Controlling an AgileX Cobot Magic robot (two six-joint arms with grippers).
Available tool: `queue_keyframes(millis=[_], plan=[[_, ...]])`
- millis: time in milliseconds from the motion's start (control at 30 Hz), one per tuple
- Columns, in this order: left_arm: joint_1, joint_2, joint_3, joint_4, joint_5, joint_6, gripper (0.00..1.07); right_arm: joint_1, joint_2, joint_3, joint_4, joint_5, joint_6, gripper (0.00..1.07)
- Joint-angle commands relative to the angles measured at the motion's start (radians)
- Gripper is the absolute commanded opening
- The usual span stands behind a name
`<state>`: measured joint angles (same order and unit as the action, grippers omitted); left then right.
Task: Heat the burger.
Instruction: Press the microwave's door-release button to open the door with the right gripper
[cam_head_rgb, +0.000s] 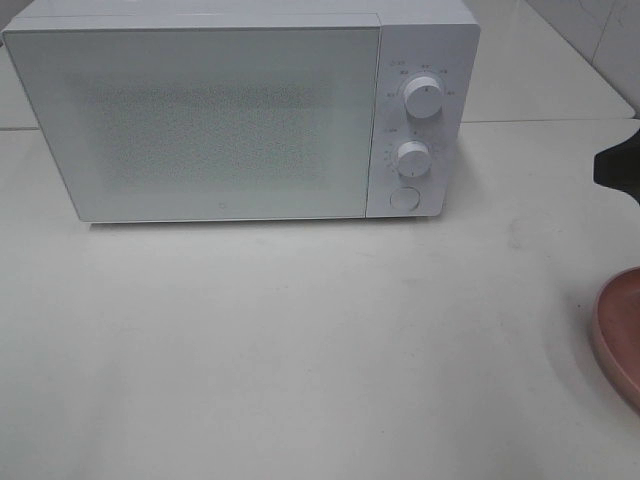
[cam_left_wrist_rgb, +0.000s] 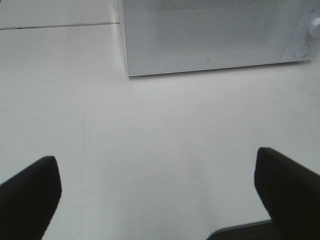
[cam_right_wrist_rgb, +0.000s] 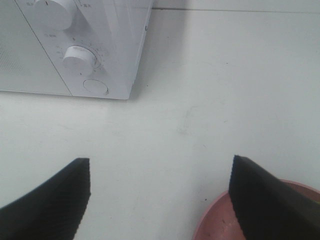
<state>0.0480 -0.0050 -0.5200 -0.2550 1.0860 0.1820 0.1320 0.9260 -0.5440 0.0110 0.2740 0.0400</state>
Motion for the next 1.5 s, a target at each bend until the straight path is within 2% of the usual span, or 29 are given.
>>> queue_keyframes(millis=[33,300,700,767,833,867,900,967,1067,1133,1167,1233,1367,1433,1500], plan=[[-0.003,-0.025,0.004,-0.004,-0.014,-0.005,0.98,0.000,0.052,-0.009,0.001,-0.055,0.002,0.75],[-0.003,-0.025,0.004,-0.004,-0.014,-0.005,0.98,0.000,0.183,-0.004,0.001,-0.202,0.007,0.75],[-0.003,-0.025,0.004,-0.004,-0.014,-0.005,0.98,0.021,0.251,0.177,0.006,-0.664,-0.006,0.75],[-0.003,-0.025,0.004,-0.004,-0.014,-0.005,0.98,0.093,0.253,0.234,0.057,-0.828,-0.064,0.75],[-0.003,-0.025,0.004,-0.004,-0.014,-0.005,0.98,0.114,0.253,0.243,0.084,-0.852,-0.092,0.75],[-0.003,-0.025,0.004,-0.004,-0.014,-0.005,0.98,0.147,0.253,0.258,0.149,-0.890,-0.144,0.75],[-0.003,-0.025,0.004,-0.004,-0.014,-0.005,0.98,0.147,0.253,0.258,0.149,-0.890,-0.144,0.75],[-0.003,-0.025,0.004,-0.004,-0.014,-0.005,0.98,0.195,0.253,0.272,0.239,-0.943,-0.228,0.75],[-0.003,-0.025,0.004,-0.004,-0.014,-0.005,0.98,0.211,0.253,0.272,0.267,-0.952,-0.260,0.75],[-0.003,-0.025,0.004,-0.004,-0.014,-0.005,0.98,0.276,0.301,0.272,0.357,-1.018,-0.355,0.75],[-0.003,-0.025,0.004,-0.004,-0.014,-0.005,0.98,0.276,0.301,0.272,0.357,-1.018,-0.355,0.75],[-0.003,-0.025,0.004,-0.004,-0.014,-0.005,0.98,0.332,0.365,0.272,0.422,-1.082,-0.388,0.75],[-0.003,-0.025,0.004,-0.004,-0.014,-0.005,0.98,0.401,0.437,0.272,0.510,-1.159,-0.391,0.75],[-0.003,-0.025,0.004,-0.004,-0.014,-0.005,0.98,0.474,0.505,0.272,0.582,-1.249,-0.391,0.75],[-0.003,-0.025,0.004,-0.004,-0.014,-0.005,0.98,0.492,0.524,0.272,0.599,-1.281,-0.391,0.75]])
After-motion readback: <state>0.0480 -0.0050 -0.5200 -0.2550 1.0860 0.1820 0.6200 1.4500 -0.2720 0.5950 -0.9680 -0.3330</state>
